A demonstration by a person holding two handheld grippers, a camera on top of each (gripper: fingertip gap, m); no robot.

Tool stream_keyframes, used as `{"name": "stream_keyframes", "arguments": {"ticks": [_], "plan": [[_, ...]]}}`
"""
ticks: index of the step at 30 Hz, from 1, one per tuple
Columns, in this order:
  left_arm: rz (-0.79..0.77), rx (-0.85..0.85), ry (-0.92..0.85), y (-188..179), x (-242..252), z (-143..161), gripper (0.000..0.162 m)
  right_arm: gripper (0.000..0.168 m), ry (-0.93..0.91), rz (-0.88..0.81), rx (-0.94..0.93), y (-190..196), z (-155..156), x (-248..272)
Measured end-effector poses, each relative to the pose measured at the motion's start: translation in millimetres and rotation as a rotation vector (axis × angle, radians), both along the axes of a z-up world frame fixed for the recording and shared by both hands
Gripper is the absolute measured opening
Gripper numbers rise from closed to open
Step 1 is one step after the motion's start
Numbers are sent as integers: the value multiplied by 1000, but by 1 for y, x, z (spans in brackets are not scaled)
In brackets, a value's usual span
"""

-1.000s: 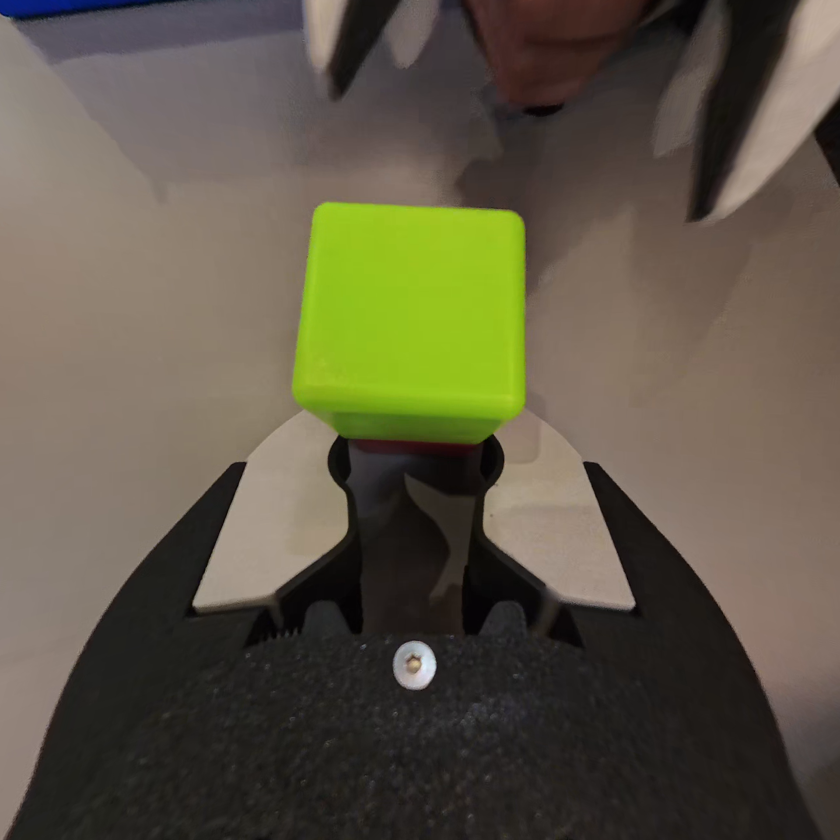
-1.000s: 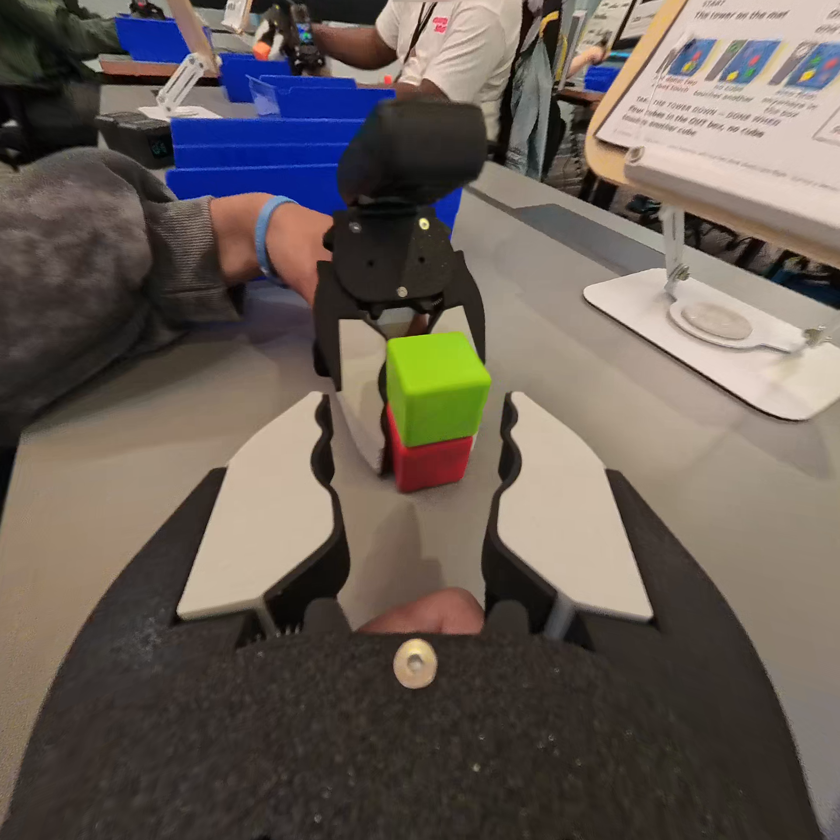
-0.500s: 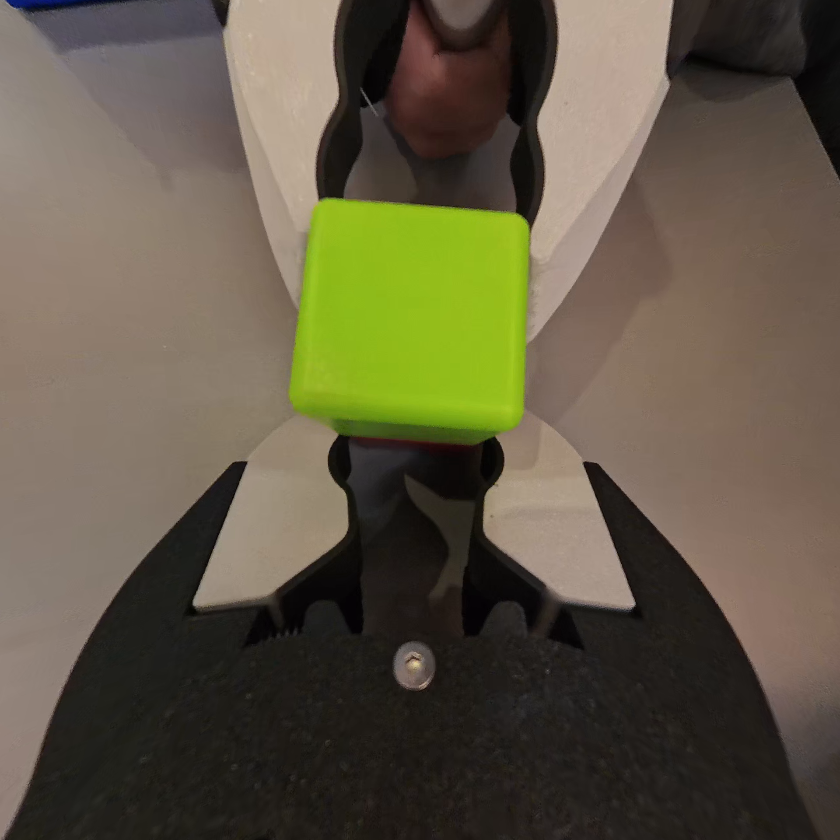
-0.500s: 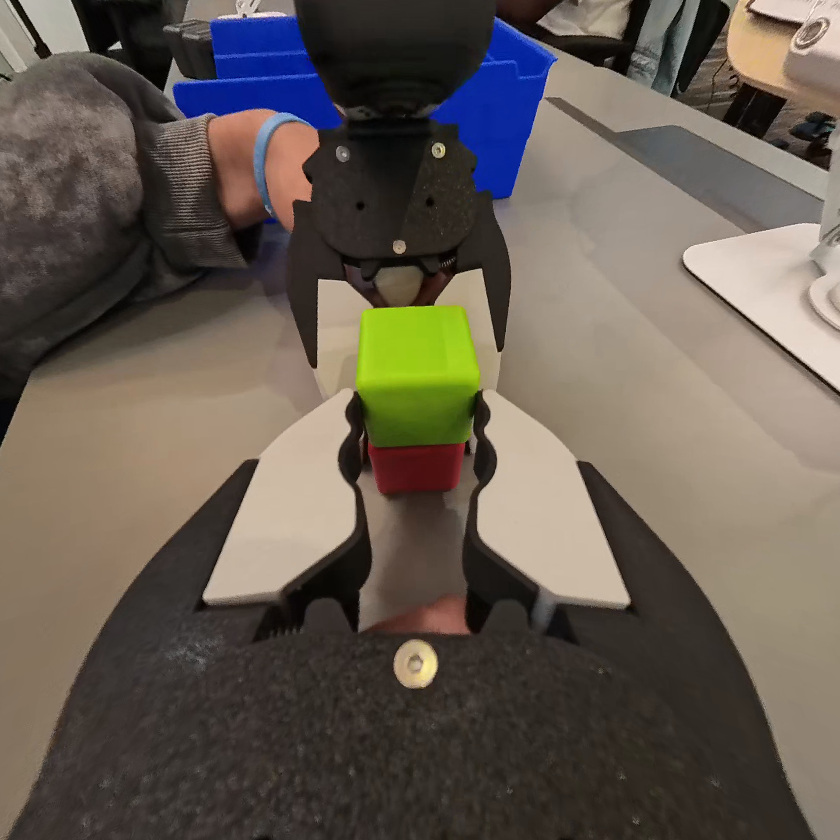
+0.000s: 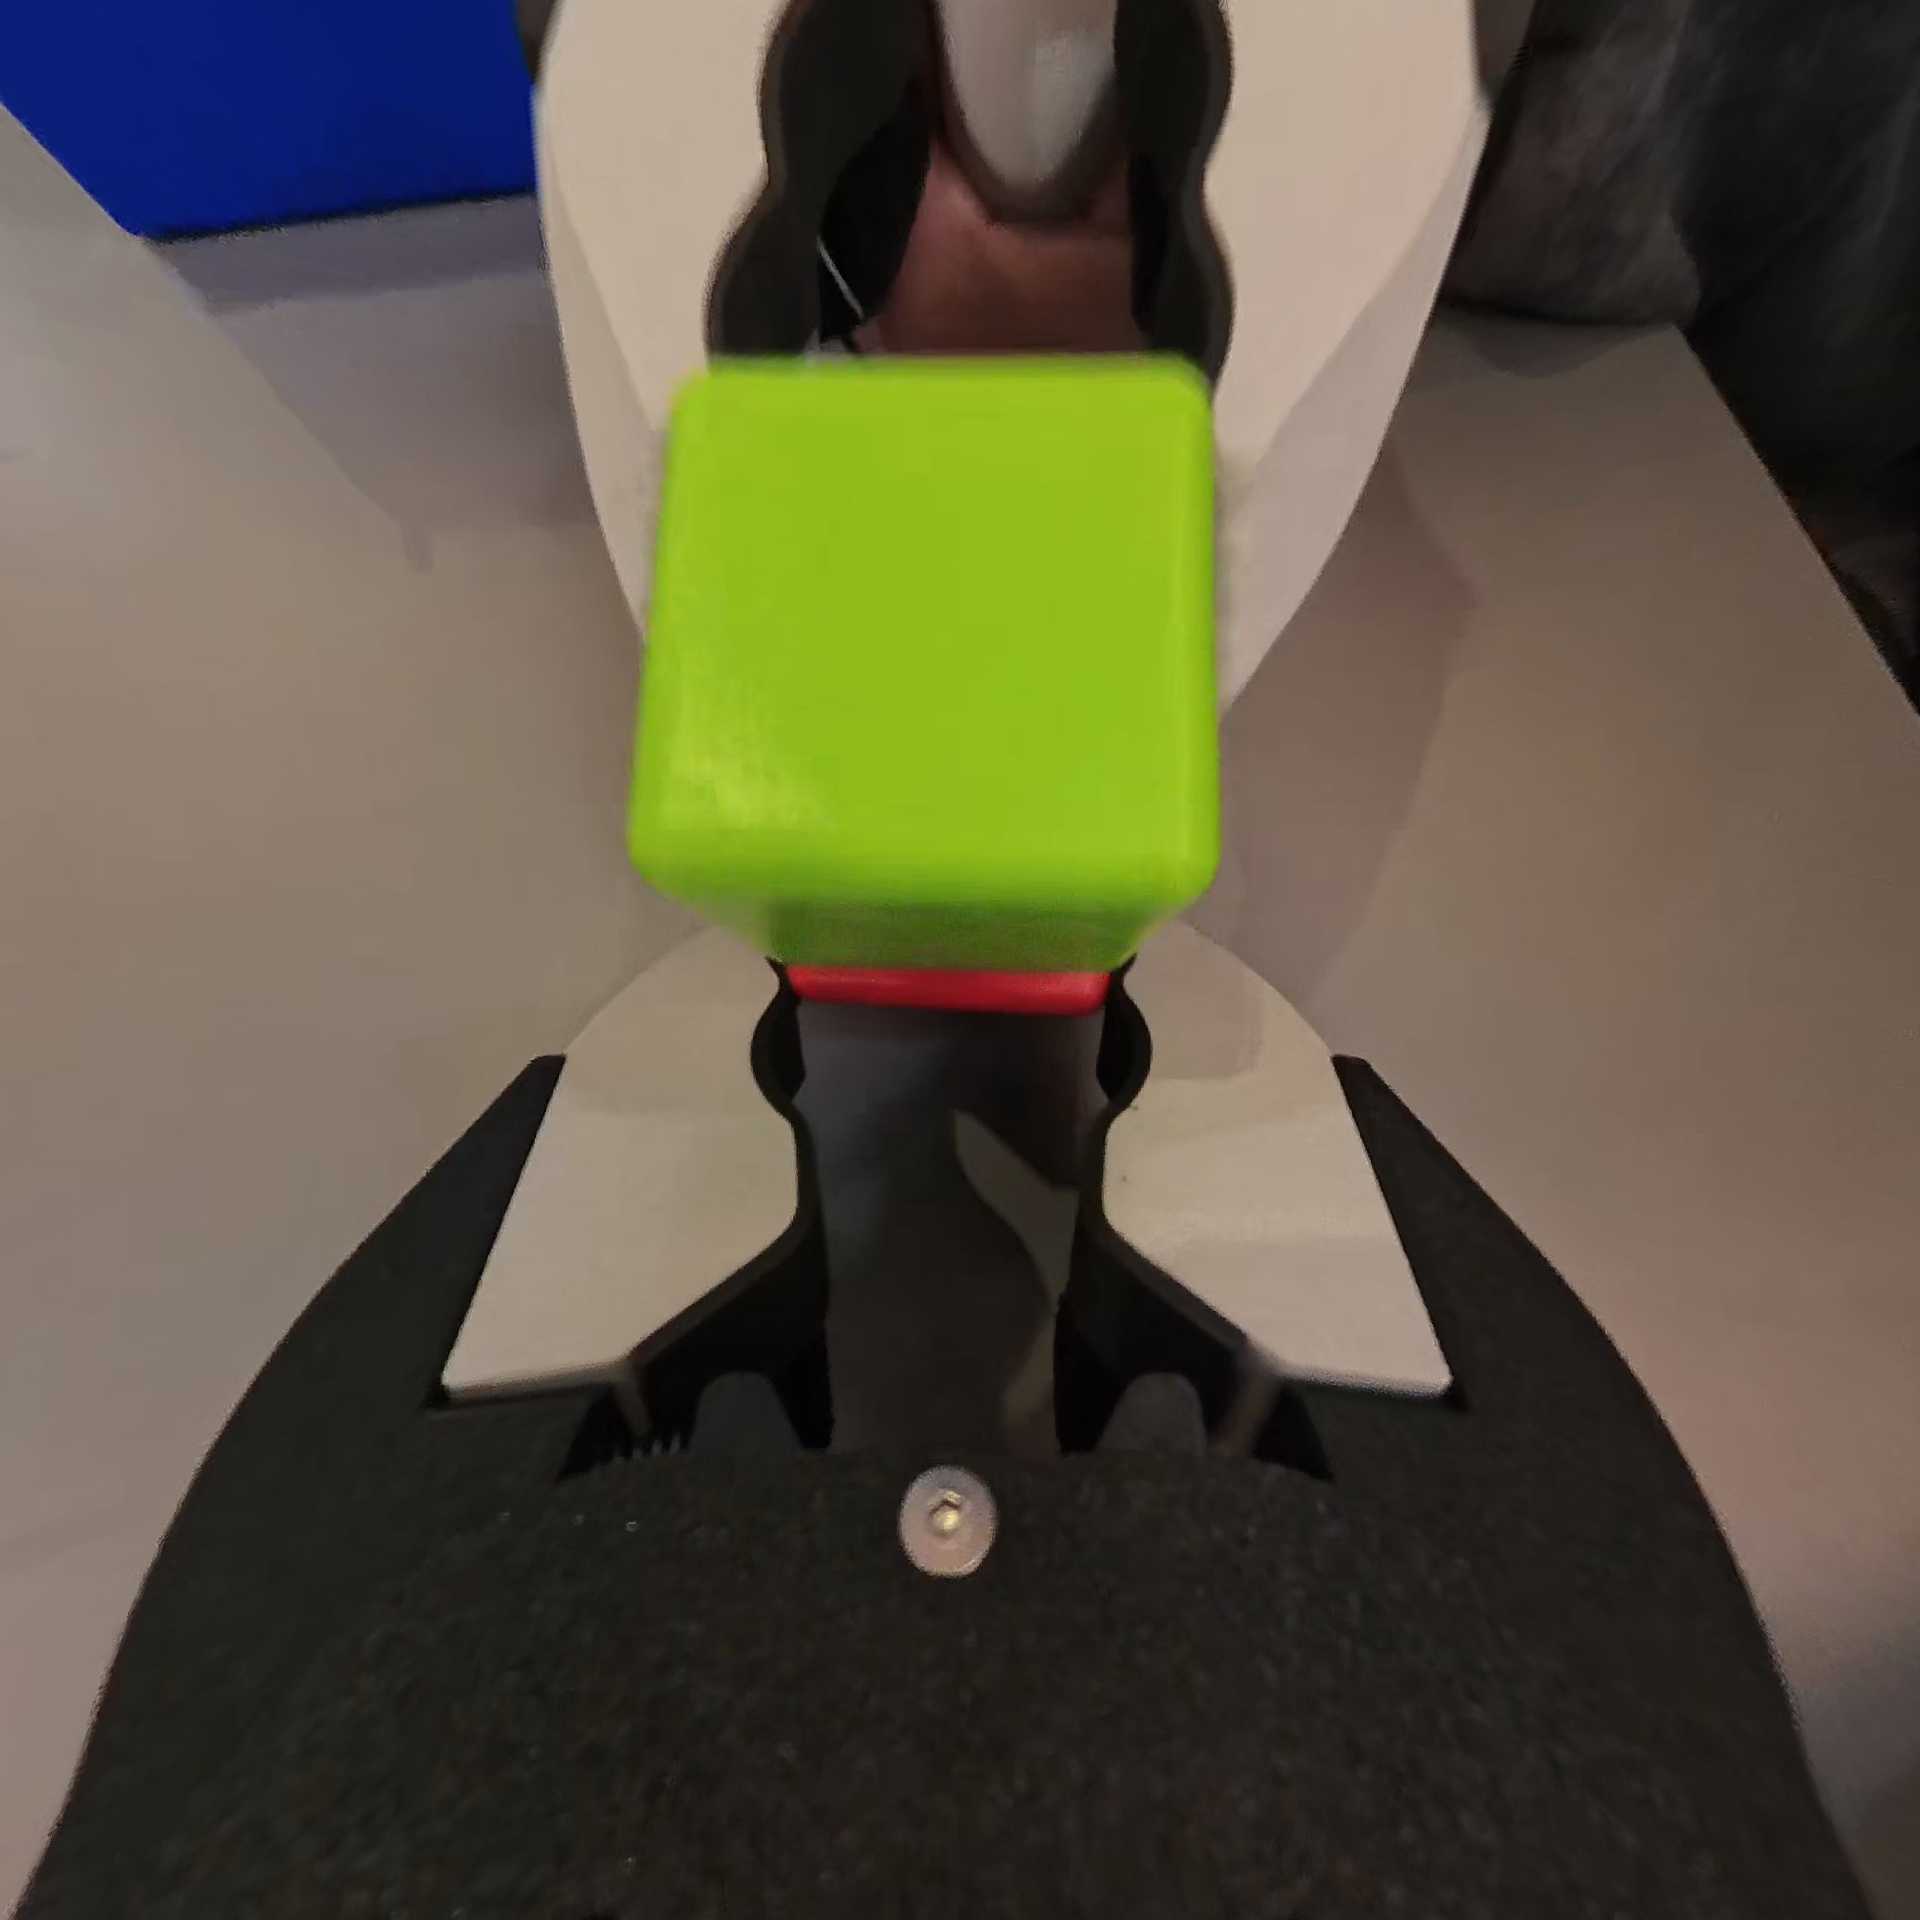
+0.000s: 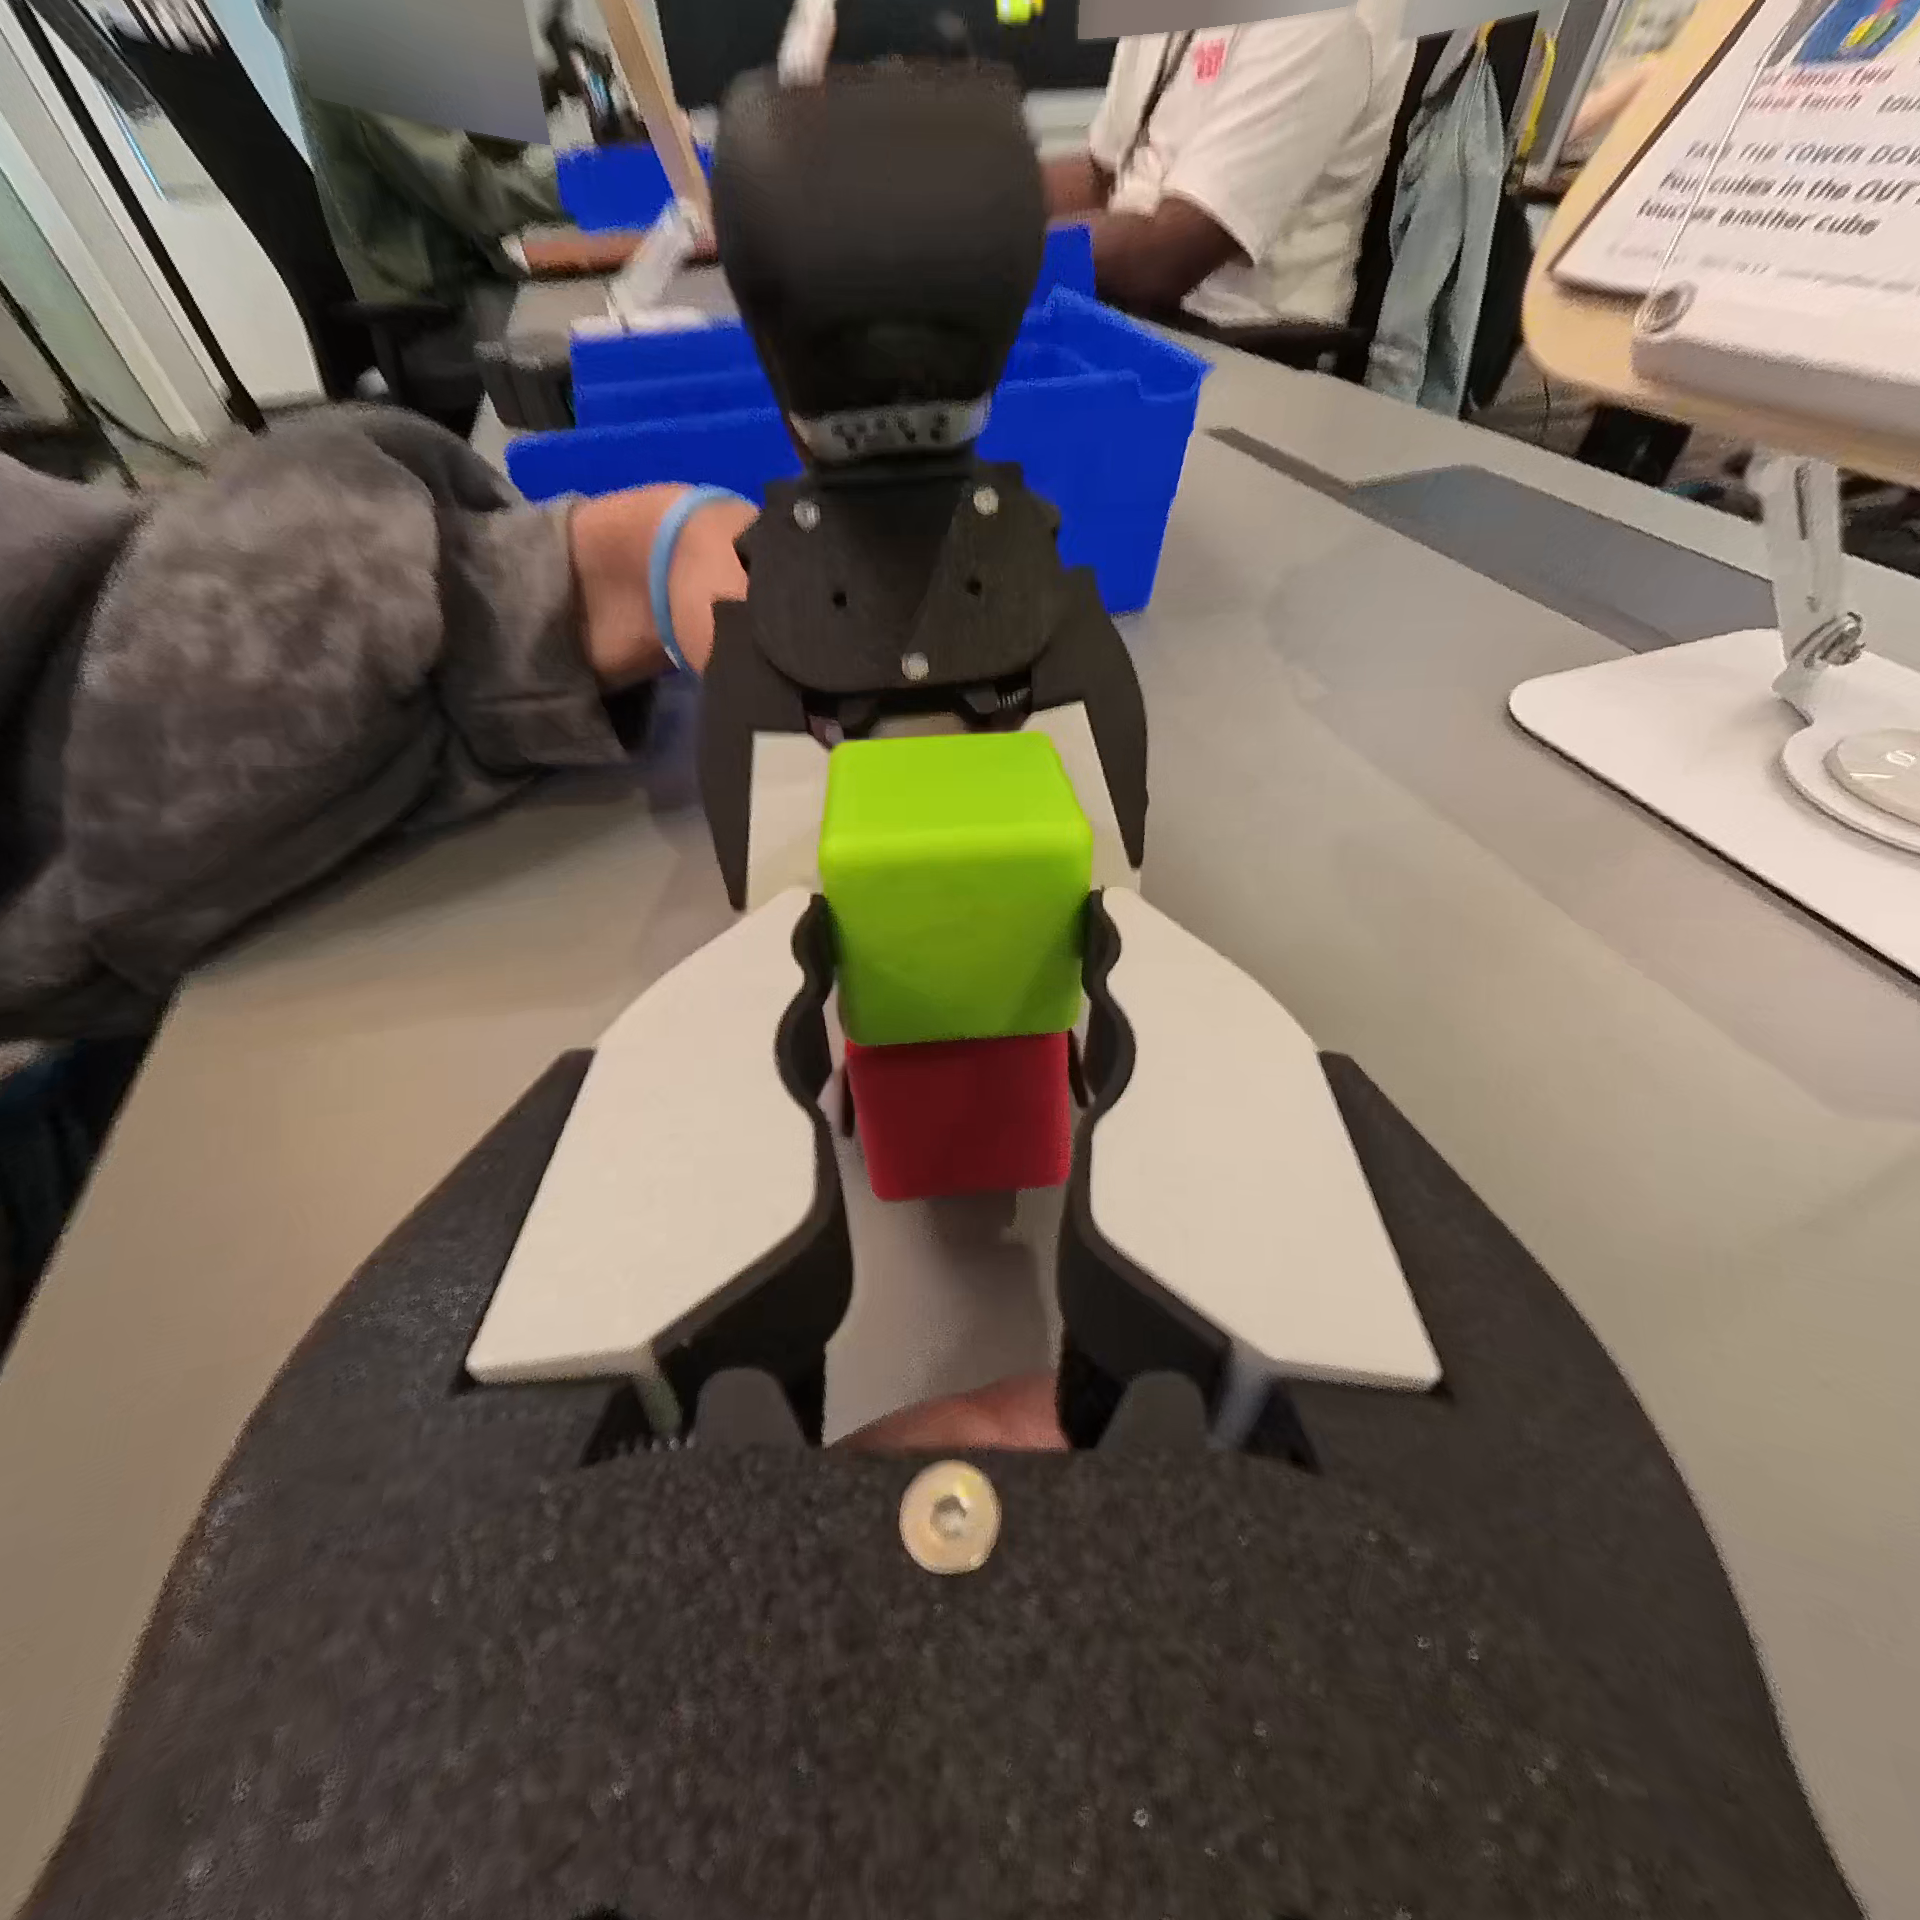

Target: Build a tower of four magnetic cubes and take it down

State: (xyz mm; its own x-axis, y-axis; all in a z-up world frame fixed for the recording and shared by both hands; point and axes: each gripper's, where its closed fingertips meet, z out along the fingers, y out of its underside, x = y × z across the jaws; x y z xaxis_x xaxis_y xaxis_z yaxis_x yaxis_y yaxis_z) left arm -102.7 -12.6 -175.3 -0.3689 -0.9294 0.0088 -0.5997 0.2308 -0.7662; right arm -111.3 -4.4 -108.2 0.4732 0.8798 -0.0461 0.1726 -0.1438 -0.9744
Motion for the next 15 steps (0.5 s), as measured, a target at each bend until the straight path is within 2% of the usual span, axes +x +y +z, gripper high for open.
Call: {"name": "stream_keyframes", "arguments": {"ticks": [4,8,11,15], "plan": [[-6,52,70,1,-4,-13,53,46,167,-14,6,0,27,13],[5,45,78,4,-5,-14,54,46,246,-68,48,-2,58,24],[16,43,79,6,-5,-14,54,46,141,-191,92,-5,90,29],[32,40,81,9,-5,-14,53,46,-112,-492,177,-25,155,73]]}}
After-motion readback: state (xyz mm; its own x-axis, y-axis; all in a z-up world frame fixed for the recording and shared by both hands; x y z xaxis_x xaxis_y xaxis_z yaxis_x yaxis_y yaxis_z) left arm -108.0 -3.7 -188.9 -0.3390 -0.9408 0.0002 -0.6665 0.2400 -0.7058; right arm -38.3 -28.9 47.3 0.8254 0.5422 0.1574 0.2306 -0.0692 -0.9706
